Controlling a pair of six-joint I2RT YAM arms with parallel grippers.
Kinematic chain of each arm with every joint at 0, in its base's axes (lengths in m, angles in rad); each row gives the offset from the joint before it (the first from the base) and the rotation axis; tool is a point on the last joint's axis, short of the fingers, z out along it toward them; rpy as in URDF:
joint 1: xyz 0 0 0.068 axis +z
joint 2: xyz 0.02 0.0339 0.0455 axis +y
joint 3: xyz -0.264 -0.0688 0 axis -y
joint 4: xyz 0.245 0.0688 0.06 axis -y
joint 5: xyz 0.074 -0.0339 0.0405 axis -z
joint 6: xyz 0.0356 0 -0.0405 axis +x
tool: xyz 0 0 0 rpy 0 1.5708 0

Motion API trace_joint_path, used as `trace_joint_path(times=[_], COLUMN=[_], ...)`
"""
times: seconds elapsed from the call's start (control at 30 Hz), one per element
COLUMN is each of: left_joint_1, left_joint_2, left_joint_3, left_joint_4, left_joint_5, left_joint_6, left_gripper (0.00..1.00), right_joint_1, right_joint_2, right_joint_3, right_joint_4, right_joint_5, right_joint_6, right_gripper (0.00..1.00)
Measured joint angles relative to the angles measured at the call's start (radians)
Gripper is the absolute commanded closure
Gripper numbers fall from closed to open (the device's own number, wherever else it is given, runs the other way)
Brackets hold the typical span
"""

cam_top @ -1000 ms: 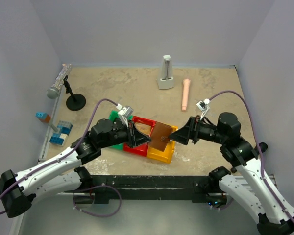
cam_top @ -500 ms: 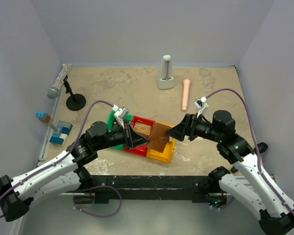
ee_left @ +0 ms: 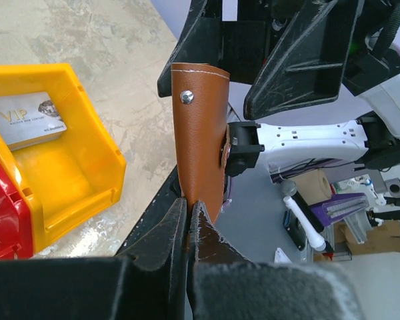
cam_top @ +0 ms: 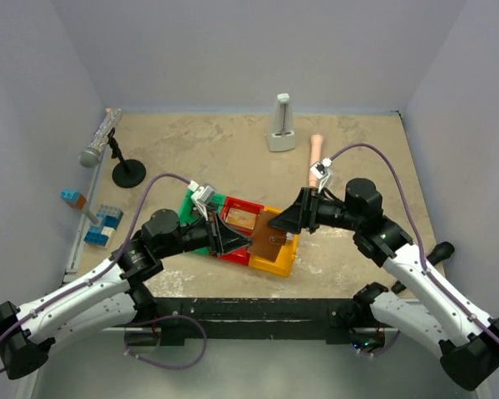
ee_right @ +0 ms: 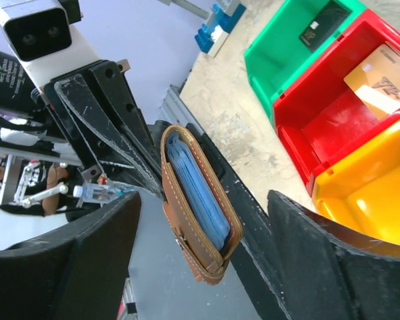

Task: Take the credit cards out of the card holder
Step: Pick up the card holder from the center of the board.

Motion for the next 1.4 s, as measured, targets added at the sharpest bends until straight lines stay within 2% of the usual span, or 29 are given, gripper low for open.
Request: trace_joint_path(times=[0.3,0.43,0.5,0.63,0.7,0.8,1.03,1.23,1.4], left_joint_1=[0.0,0.0,0.0,0.0,0.0,0.0,0.0,0.0,0.0], left_joint_2=[-0.03,-0.033,-0.037,-0.053,-0.061,-0.067,-0.093,-0.122,-0.045], left_joint_3=[-0.007,-0.018,-0.018,-0.018,-0.018,-0.018,-0.073,-0.113,-0.071], left_joint_4=[0.002,-0.009,-0.015,-0.017,-0.016,-0.016,0.044,0.124,0.174], left_joint_5=[-0.001,-0.008,-0.016,-0.029,-0.033,-0.042,-0.052,-0.037,0.042], left_joint_6=[0.0,0.0,0.0,0.003,0.005,0.007,0.011,0.044,0.063], left_gripper=[1.0,0.79,0.68,0.54,0.45,0.32,0.18,0.18,0.21], right_joint_1=[0.026,0.026,0.026,0.026,0.026,0.026,0.026,0.026,0.026], right_joint_2=[0.028,0.027,0.024,0.019,0.019,0.018,0.006,0.006,0.009], right_joint_3=[-0.022,-0.033,-0.039,-0.047,-0.047,-0.047,-0.047,-0.047,-0.047], right_joint_4=[0.072,0.081,0.089,0.093,0.094,0.095,0.099,0.098,0.093], right_joint_5=[-0.029,-0.043,-0.047,-0.064,-0.073,-0.082,-0.162,-0.24,-0.265], right_joint_6=[0.024,0.025,0.027,0.024,0.023,0.023,0.023,0.015,0.003], right_gripper=[0.53,0.64,0.75,0.82,0.89,0.91,0.91,0.91,0.91])
